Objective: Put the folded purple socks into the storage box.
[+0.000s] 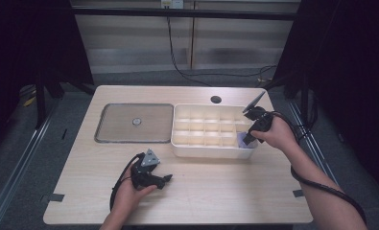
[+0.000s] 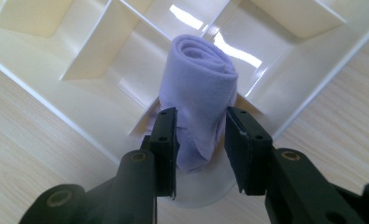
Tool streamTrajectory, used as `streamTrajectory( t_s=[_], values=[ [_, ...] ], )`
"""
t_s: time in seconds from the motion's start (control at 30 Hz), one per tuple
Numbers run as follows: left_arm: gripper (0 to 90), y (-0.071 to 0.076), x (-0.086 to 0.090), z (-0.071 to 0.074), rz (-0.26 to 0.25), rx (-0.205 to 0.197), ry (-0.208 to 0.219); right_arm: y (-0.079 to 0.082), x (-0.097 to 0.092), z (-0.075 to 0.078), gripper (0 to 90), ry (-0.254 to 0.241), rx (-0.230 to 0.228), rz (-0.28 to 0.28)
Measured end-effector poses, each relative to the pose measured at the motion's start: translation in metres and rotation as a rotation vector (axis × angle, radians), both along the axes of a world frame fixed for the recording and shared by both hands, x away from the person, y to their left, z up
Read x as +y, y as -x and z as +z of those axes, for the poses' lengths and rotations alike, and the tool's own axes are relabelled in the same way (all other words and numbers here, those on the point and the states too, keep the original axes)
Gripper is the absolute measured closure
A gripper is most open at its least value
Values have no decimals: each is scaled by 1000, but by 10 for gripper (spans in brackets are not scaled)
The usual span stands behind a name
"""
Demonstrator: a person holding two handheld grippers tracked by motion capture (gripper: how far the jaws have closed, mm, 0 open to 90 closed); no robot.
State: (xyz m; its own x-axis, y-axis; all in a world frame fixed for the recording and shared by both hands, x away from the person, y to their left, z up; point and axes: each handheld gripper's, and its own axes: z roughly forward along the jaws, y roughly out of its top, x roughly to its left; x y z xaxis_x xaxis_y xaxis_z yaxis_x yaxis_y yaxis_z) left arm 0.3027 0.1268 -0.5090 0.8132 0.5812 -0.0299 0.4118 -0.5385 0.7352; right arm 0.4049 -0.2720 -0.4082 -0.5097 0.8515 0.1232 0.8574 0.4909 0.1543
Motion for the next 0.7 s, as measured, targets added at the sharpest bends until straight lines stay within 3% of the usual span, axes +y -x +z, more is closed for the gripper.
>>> streamTrajectory(
  t_s=[0.7],
  values=[
    [208, 0, 0, 0, -2, -3, -3, -11, -4, 25, 670, 7, -25, -1]
  ],
)
